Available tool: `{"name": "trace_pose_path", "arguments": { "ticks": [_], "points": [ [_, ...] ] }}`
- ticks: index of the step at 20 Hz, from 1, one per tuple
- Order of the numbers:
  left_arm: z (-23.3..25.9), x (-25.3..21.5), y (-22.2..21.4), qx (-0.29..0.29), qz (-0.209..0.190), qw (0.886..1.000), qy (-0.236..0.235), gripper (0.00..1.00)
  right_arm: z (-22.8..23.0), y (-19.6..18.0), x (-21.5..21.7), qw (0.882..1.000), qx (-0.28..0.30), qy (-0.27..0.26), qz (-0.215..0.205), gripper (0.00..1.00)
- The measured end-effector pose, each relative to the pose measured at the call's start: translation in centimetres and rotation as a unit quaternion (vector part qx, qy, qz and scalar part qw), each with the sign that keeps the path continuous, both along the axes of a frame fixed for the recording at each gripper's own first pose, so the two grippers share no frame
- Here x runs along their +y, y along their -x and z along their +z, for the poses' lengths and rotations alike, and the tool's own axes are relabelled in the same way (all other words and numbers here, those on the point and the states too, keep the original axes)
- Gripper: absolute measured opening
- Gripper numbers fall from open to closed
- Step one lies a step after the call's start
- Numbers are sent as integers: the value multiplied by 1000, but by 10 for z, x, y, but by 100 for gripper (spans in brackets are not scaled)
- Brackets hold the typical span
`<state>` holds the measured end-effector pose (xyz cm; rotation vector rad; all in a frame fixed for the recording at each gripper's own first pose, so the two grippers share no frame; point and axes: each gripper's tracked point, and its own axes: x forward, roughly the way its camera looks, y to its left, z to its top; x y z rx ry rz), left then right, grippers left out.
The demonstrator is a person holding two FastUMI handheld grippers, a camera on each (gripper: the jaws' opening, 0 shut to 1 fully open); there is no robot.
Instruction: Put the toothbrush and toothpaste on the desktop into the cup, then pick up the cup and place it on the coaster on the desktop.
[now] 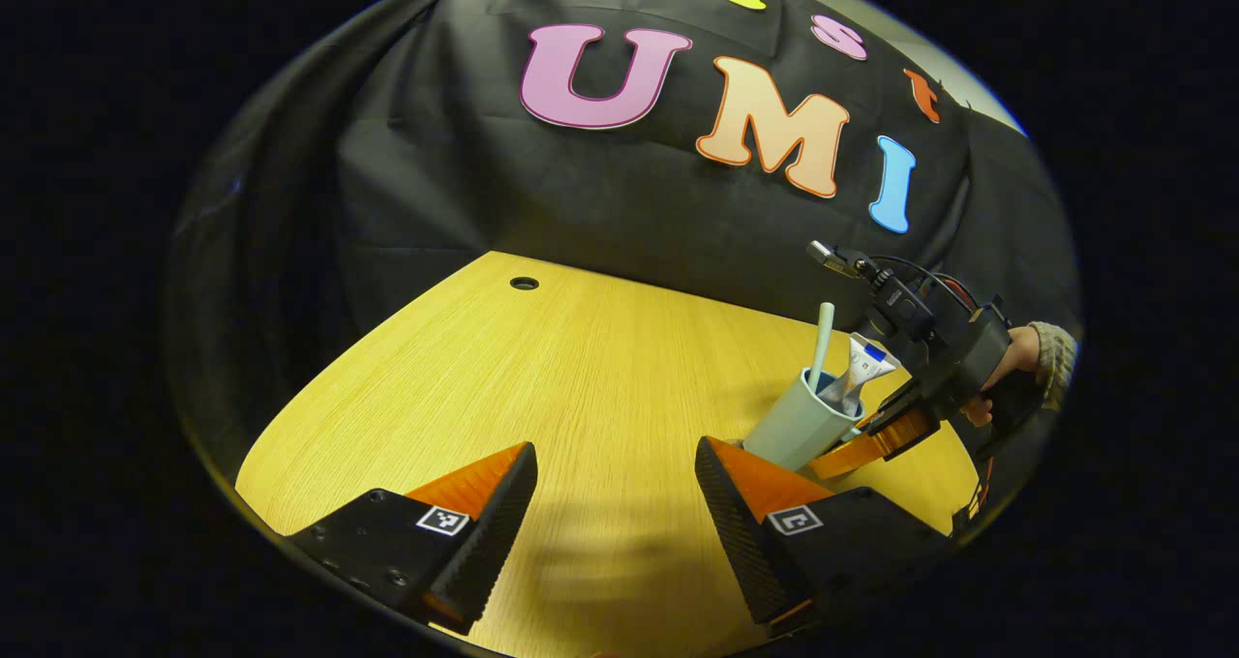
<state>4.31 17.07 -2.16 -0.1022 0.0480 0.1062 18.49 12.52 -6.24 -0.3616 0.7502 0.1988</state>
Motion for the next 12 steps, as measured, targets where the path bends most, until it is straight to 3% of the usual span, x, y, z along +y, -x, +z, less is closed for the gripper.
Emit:
{"name": "trace_pose_path", "arguments": {
  "ticks": [7, 12],
  "points": [
    [-19, 16, 5, 21, 4, 1000, 15, 95, -10, -2, 28, 1000, 5, -12, -6, 32],
    [-23, 27, 8, 29, 11, 999, 16, 95, -13, -3, 20, 1000, 4, 7, -12, 33]
  ]
}}
